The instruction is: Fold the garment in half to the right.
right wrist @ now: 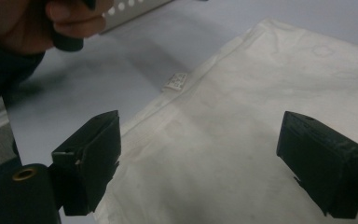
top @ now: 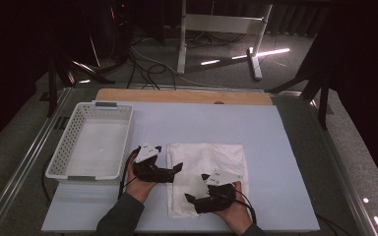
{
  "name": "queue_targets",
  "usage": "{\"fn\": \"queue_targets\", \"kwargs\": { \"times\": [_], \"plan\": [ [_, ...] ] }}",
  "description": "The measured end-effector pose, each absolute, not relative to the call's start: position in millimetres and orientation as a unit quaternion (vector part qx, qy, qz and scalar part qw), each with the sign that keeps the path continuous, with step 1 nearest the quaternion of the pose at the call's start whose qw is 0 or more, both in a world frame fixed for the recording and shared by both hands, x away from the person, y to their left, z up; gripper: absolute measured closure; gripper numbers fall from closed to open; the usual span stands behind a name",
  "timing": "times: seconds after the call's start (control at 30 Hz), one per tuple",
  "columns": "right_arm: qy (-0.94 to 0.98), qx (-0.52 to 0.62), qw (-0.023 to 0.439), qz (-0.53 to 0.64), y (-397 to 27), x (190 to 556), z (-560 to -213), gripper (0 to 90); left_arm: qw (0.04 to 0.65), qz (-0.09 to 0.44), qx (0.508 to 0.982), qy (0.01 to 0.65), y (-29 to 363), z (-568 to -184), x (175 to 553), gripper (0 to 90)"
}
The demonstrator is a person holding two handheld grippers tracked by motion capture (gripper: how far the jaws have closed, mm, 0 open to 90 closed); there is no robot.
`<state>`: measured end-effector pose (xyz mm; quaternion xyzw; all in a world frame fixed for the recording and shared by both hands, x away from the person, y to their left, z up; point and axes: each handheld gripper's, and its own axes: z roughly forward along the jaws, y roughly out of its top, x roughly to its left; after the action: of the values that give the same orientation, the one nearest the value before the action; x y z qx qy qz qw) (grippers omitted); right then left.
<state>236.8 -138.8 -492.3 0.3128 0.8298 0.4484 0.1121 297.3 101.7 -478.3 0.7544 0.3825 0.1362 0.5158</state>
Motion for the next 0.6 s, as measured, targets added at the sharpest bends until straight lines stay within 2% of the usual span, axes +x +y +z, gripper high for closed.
{"fn": "queue_targets", "kwargs": {
  "times": [0.2,0.5,0.6],
  "plan": [
    [0.846,0.290,0.100,0.436,-123.0,231.6,-497.6,19.5,0.516,0.137,0.754,0.382,102.3,-477.9,296.8,0.2],
    [0.868,0.255,0.061,0.422,-101.0,220.0,-510.2,35.6,0.517,0.137,0.753,0.383,103.1,-477.4,296.3,0.2],
    [0.875,0.246,0.052,0.414,-96.7,218.0,-513.5,35.5,0.517,0.136,0.754,0.382,103.1,-477.4,296.2,0.2]
  ]
}}
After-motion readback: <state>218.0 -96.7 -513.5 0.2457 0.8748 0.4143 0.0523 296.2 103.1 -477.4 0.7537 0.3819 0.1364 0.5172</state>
